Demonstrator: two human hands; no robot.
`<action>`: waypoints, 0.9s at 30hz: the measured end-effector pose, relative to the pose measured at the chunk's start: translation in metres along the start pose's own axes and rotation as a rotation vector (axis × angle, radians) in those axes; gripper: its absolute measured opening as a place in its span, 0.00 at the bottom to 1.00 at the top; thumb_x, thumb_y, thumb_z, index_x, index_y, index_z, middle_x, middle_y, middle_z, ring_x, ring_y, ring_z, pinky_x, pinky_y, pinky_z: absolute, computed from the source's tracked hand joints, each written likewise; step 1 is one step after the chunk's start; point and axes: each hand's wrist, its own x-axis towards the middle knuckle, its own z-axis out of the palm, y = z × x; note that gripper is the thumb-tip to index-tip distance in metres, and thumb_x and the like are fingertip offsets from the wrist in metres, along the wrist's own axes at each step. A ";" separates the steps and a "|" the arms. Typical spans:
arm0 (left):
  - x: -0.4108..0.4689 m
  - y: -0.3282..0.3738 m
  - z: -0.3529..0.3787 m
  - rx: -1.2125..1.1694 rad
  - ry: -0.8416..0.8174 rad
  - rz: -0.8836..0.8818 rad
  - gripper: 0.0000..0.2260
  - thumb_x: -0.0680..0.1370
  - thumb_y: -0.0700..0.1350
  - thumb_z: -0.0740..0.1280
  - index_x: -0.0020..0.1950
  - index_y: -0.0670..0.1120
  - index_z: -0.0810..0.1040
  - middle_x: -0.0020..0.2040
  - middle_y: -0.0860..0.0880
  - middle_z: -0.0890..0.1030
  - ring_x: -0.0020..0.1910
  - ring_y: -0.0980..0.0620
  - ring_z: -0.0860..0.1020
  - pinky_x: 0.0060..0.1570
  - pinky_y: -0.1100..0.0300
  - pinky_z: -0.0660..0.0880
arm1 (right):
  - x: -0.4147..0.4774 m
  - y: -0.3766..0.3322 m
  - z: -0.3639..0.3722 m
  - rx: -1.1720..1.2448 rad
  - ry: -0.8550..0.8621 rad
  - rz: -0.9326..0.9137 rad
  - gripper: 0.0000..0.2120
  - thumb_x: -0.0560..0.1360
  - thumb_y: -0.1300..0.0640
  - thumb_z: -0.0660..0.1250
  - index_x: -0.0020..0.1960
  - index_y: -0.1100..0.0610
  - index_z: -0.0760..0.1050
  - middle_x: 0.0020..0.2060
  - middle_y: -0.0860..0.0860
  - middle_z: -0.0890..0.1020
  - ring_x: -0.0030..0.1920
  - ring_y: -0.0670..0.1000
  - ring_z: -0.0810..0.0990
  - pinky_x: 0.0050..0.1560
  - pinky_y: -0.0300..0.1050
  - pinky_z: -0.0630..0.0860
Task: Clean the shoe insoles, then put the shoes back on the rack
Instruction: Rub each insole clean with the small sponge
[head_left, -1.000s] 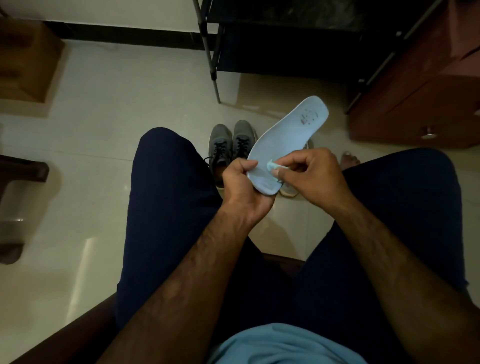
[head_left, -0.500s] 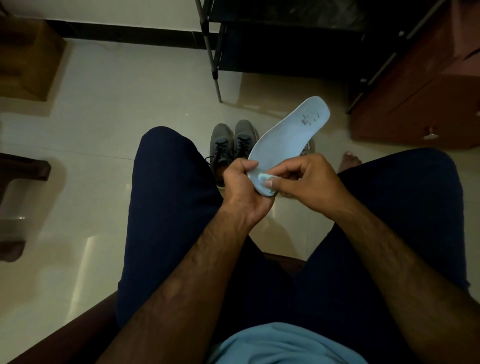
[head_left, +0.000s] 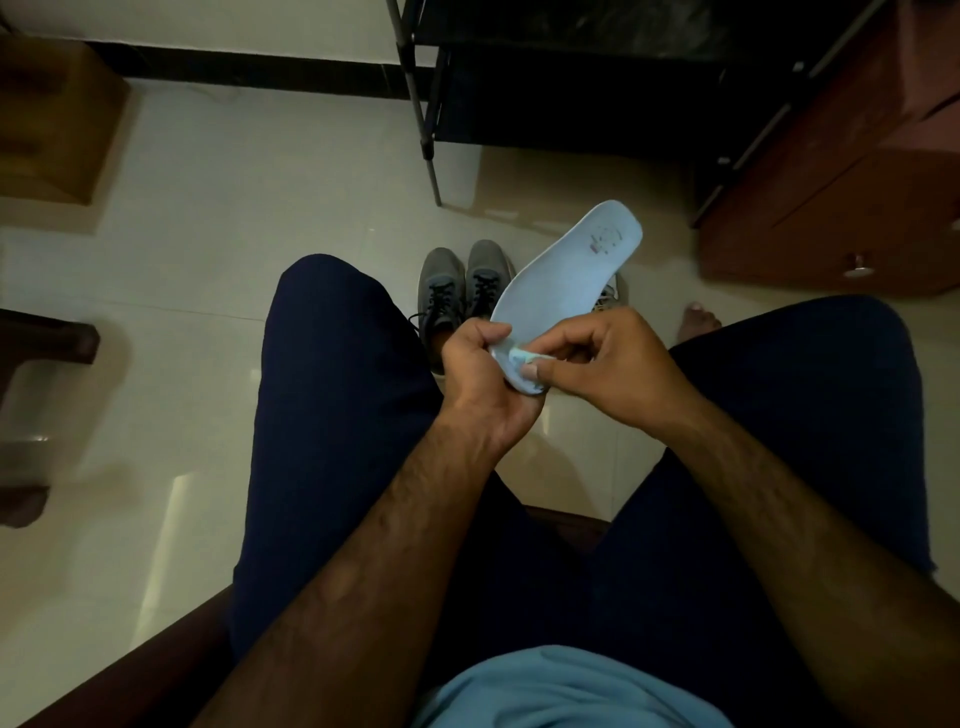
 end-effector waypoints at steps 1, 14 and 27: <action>0.000 0.000 0.000 0.003 -0.004 0.006 0.32 0.68 0.42 0.59 0.73 0.35 0.69 0.69 0.34 0.75 0.68 0.34 0.75 0.66 0.44 0.75 | 0.001 0.002 -0.002 0.007 0.026 0.021 0.05 0.73 0.56 0.79 0.49 0.53 0.88 0.40 0.47 0.88 0.43 0.55 0.87 0.49 0.59 0.84; -0.002 0.000 0.004 -0.008 -0.008 0.087 0.25 0.70 0.41 0.58 0.66 0.35 0.75 0.61 0.35 0.79 0.62 0.35 0.77 0.72 0.43 0.70 | 0.005 0.006 -0.013 -0.078 0.145 0.086 0.05 0.72 0.54 0.80 0.48 0.49 0.88 0.40 0.45 0.88 0.41 0.47 0.87 0.48 0.55 0.85; -0.004 0.001 0.004 0.012 0.017 0.113 0.22 0.68 0.41 0.59 0.59 0.36 0.77 0.54 0.37 0.81 0.56 0.35 0.78 0.69 0.41 0.72 | -0.006 -0.001 -0.013 -0.002 -0.084 0.069 0.04 0.73 0.58 0.79 0.48 0.55 0.88 0.39 0.48 0.88 0.40 0.48 0.86 0.45 0.42 0.83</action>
